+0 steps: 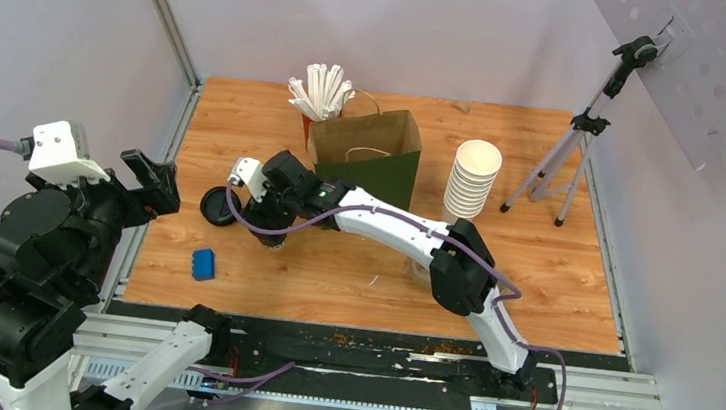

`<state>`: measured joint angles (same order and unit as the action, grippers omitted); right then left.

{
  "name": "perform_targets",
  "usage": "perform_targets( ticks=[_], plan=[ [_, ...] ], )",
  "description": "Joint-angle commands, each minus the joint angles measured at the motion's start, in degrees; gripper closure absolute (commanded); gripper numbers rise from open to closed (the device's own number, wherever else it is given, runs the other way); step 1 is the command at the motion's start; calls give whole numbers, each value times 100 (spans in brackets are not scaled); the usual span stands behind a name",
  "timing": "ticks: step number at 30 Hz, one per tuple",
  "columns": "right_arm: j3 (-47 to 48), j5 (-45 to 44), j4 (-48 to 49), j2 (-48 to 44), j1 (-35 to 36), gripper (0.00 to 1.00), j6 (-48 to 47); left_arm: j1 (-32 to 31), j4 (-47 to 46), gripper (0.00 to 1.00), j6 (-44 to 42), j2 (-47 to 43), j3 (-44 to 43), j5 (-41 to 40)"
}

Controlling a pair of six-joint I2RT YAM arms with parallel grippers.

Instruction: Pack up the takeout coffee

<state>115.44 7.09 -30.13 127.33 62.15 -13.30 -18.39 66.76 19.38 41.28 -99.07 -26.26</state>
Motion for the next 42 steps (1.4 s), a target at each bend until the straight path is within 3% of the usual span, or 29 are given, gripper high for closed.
perform_targets(
  ticks=[1,14,22,26,32,42],
  plan=[
    [134,-75,23,-12,-28,25,46,-24,-14,0,22,-62,-37,-64],
    [-646,-11,377,-1104,-19,29,-163,-24,11,0,349,235,197,36],
    [-2120,257,410,-2523,-18,29,-138,-24,-141,0,971,664,312,589],
    [-2835,138,95,-3452,-10,29,-181,-24,-669,1,1436,904,695,1298],
    [-3432,-76,-637,-4941,-14,29,-94,-24,-1910,13,2051,1179,1646,2152],
    [-2914,-385,-1212,-6072,-10,29,433,-24,-3230,26,2146,2239,2305,2512]
  ],
)
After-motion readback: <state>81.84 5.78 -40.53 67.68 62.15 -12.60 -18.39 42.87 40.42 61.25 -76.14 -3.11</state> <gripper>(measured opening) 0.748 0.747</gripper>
